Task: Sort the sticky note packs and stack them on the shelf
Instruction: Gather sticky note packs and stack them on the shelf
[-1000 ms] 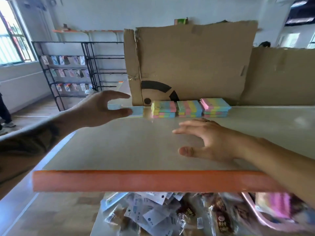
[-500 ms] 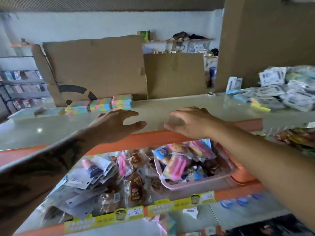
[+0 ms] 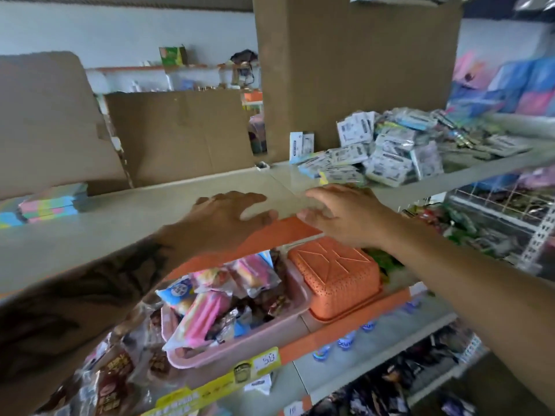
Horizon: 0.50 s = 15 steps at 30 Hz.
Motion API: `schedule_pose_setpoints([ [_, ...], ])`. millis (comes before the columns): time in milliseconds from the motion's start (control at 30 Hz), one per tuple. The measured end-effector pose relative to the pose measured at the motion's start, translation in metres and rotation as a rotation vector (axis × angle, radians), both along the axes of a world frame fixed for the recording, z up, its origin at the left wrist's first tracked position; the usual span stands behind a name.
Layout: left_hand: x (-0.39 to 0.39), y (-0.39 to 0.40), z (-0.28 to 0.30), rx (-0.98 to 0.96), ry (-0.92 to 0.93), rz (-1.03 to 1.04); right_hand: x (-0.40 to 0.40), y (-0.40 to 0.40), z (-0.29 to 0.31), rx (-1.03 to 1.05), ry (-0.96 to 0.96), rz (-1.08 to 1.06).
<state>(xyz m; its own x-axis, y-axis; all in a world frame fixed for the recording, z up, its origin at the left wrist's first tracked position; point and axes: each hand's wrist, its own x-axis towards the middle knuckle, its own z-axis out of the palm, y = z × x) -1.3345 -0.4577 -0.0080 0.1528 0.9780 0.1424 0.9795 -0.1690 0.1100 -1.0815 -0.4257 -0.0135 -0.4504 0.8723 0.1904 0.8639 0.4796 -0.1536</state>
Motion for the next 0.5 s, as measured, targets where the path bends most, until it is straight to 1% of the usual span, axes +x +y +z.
schedule_pose_setpoints([
  [100, 0.024, 0.044, 0.006, 0.016, 0.044, -0.073, 0.031, 0.023, 0.007, 0.027, 0.005, -0.025],
  [200, 0.040, 0.090, 0.014, 0.017, 0.044, -0.117, 0.050, 0.054, 0.021, 0.056, -0.052, -0.054],
  [300, 0.049, 0.133, 0.020, 0.004, 0.037, -0.156, 0.056, 0.088, 0.036, 0.025, -0.110, -0.045],
  [433, 0.055, 0.186, 0.017, -0.015, -0.026, -0.186, 0.052, 0.125, 0.047, -0.027, -0.158, 0.008],
  [500, 0.057, 0.200, 0.012, -0.019, -0.041, -0.221, 0.050, 0.130, 0.048, -0.063, -0.174, 0.026],
])
